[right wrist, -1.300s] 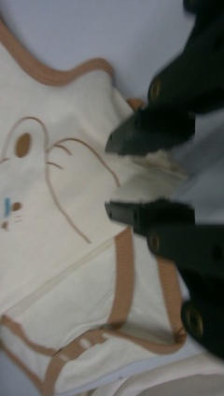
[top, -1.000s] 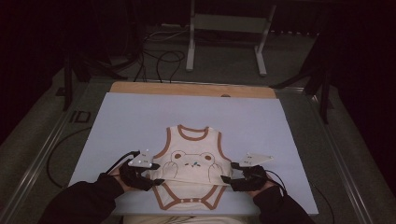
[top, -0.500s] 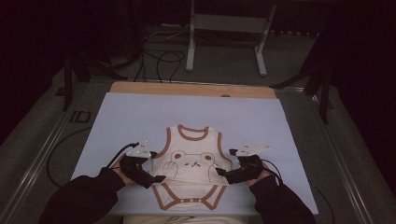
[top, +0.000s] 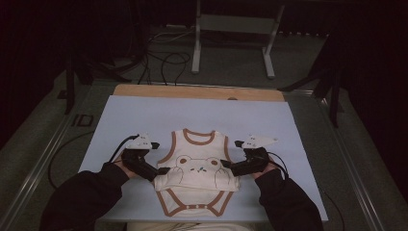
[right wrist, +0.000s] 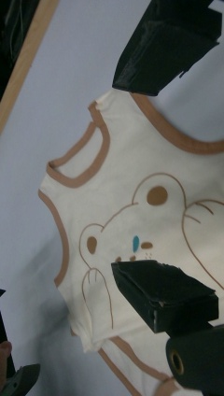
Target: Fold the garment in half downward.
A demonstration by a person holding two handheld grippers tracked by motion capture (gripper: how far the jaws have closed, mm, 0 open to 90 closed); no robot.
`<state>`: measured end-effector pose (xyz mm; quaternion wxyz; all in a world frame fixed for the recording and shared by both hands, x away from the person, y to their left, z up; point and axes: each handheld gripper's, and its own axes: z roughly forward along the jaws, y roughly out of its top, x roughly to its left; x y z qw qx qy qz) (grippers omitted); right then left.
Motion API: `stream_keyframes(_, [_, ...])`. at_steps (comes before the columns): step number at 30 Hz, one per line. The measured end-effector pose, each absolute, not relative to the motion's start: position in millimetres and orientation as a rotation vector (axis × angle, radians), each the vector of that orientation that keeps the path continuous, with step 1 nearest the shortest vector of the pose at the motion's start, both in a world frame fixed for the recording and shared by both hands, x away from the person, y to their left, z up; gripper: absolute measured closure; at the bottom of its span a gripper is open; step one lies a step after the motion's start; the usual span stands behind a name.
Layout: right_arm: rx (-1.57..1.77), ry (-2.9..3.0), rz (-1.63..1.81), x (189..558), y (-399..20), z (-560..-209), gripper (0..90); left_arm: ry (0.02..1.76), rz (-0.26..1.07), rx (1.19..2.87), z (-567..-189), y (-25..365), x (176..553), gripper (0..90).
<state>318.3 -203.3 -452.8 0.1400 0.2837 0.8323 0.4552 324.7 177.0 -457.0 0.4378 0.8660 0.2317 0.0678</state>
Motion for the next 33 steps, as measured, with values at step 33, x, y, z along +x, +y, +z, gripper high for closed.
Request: stream_keyframes(33, [0.825, 2.448, 1.262, 375.7, -200.5, -466.4, 12.5, 0.604, 0.166, 2.167, -465.5, 155.8, 380.0, 0.3])
